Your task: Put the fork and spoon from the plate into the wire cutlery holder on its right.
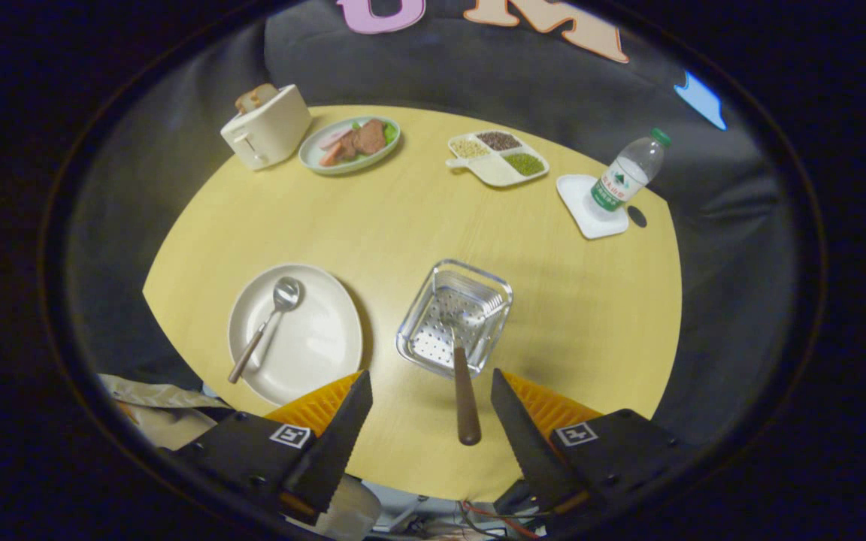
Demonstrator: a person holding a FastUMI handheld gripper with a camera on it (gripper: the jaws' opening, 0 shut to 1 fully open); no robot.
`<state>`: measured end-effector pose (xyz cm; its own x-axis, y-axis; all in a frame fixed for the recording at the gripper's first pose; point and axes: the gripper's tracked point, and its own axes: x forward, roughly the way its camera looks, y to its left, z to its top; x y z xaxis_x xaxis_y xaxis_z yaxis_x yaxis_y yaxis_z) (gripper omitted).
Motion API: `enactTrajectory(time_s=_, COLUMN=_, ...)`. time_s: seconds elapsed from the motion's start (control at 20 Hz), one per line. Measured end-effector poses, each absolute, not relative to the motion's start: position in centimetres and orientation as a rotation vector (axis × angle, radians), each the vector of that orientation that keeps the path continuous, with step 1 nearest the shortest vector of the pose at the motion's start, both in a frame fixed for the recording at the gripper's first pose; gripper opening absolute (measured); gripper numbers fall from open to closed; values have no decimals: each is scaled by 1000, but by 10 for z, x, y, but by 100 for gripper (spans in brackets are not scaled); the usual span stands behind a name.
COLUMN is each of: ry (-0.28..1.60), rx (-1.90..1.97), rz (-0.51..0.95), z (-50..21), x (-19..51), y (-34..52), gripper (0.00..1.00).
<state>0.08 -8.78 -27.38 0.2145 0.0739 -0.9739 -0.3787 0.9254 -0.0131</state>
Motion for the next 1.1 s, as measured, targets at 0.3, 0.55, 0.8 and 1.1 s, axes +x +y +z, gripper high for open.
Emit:
enactTrajectory(time_s=0.3, ry=1060, rx=-154, rz=248, z=-253, x=25, y=-59, gripper=100)
enactTrajectory(time_s=0.55, ry=901, rx=-161, rz=235, z=-243, x=19, y=-32, gripper=100)
enactTrajectory(time_s=0.8, ry=809, rx=-198, rz=224, z=-241, x=3, y=2, gripper=100)
enactTrajectory(time_s=1.1, ry=828, rx=-105, rz=232, z=-269, x=-32, y=52, gripper=100)
